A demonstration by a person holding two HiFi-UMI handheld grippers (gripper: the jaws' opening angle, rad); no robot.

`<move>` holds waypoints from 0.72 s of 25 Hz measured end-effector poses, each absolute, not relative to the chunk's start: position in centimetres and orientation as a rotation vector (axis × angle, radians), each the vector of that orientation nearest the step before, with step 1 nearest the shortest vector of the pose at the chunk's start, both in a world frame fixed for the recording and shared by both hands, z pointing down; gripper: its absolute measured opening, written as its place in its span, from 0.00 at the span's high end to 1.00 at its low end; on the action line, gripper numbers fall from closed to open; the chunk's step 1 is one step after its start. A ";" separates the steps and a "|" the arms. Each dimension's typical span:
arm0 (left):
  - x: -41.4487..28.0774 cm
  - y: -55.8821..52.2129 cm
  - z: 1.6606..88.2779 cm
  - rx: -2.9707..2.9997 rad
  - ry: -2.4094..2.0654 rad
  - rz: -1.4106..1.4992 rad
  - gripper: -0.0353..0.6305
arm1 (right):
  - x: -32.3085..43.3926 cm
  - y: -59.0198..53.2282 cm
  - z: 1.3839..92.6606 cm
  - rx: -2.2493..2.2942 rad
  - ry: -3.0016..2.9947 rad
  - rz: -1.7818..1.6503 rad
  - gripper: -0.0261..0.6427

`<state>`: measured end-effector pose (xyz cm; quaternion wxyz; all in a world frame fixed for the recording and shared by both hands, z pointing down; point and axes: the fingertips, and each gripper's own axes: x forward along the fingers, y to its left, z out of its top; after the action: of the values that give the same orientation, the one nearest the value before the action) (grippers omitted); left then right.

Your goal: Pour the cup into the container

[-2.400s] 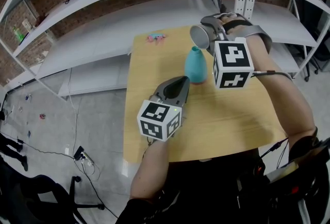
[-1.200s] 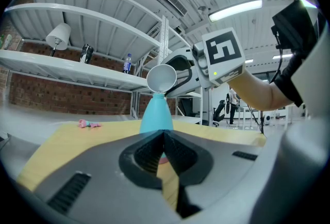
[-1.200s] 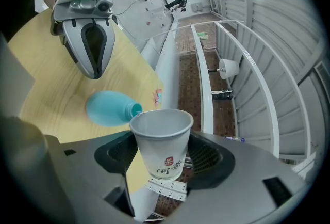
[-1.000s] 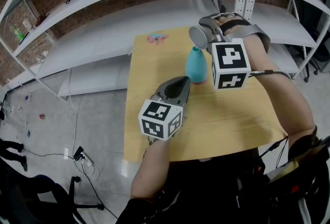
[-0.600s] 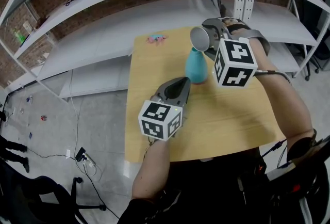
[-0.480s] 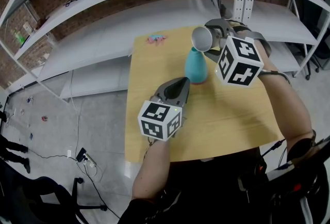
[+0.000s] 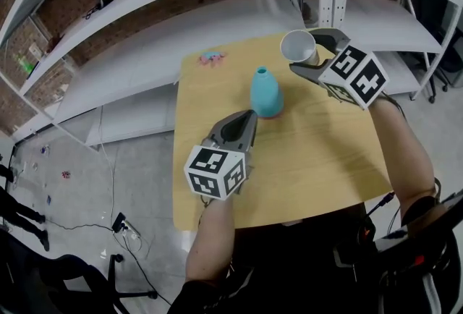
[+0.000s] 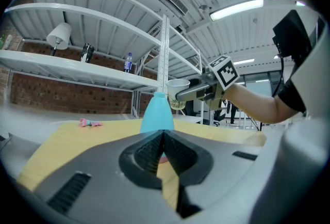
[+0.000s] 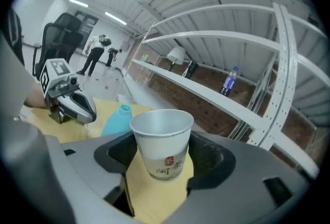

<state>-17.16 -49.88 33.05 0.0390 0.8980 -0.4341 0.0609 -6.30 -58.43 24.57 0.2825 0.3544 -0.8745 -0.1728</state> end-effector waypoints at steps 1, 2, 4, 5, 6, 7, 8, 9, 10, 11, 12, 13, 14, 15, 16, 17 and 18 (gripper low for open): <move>-17.2 -49.8 33.1 2.752 -1.331 0.187 0.95 | -5.7 -58.6 24.8 0.967 -2.379 -0.409 0.50; -17.2 -49.8 33.1 2.753 -1.332 0.187 0.95 | -5.0 -58.8 25.0 0.987 -2.416 -0.356 0.50; -17.2 -49.8 33.1 2.754 -1.332 0.188 0.95 | -3.7 -59.2 25.5 1.031 -2.487 -0.242 0.50; -17.2 -49.8 33.1 2.753 -1.333 0.188 0.95 | -3.0 -59.3 25.9 1.051 -2.518 -0.182 0.50; -17.3 -49.8 33.2 2.751 -1.337 0.189 0.95 | -2.4 -59.5 26.4 1.067 -2.541 -0.127 0.50; -17.3 -49.9 33.2 2.747 -1.340 0.190 0.95 | -1.8 -59.7 27.0 1.082 -2.553 -0.082 0.50; -17.4 -49.9 33.1 2.745 -1.343 0.191 0.95 | -1.1 -59.9 27.5 1.098 -2.557 -0.046 0.50; -17.4 -49.9 33.1 2.743 -1.345 0.191 0.95 | -0.4 -60.1 28.0 1.117 -2.556 -0.018 0.50; -17.4 -50.0 33.0 2.741 -1.347 0.191 0.95 | 0.2 -60.3 28.4 1.136 -2.557 0.007 0.50; -17.4 -50.0 33.0 2.740 -1.349 0.190 0.95 | 0.7 -60.6 28.7 1.152 -2.560 0.029 0.50; -17.5 -50.1 33.0 2.739 -1.352 0.188 0.95 | 1.1 -60.7 29.0 1.162 -2.563 0.047 0.50; -17.5 -50.2 33.0 2.738 -1.353 0.188 0.95 | 1.3 -60.8 29.3 1.166 -2.565 0.061 0.50; -17.5 -50.2 33.0 2.737 -1.355 0.188 0.95 | 1.4 -60.8 29.8 1.166 -2.564 0.072 0.50; -17.5 -50.2 33.1 2.735 -1.356 0.188 0.95 | 1.5 -60.8 30.2 1.164 -2.562 0.081 0.50; -17.5 -50.2 33.1 2.734 -1.357 0.188 0.95 | 1.6 -60.7 30.7 1.164 -2.561 0.090 0.50; -17.5 -50.1 33.1 2.733 -1.357 0.188 0.95 | 1.7 -60.7 31.1 1.170 -2.563 0.101 0.50; -17.5 -50.1 33.1 2.733 -1.358 0.188 0.95 | 1.9 -60.8 31.4 1.184 -2.568 0.113 0.50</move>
<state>-17.48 -50.14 33.11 0.0420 0.8931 -0.4436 0.0614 1.88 -60.81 31.43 0.1550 0.4132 -0.8965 0.0396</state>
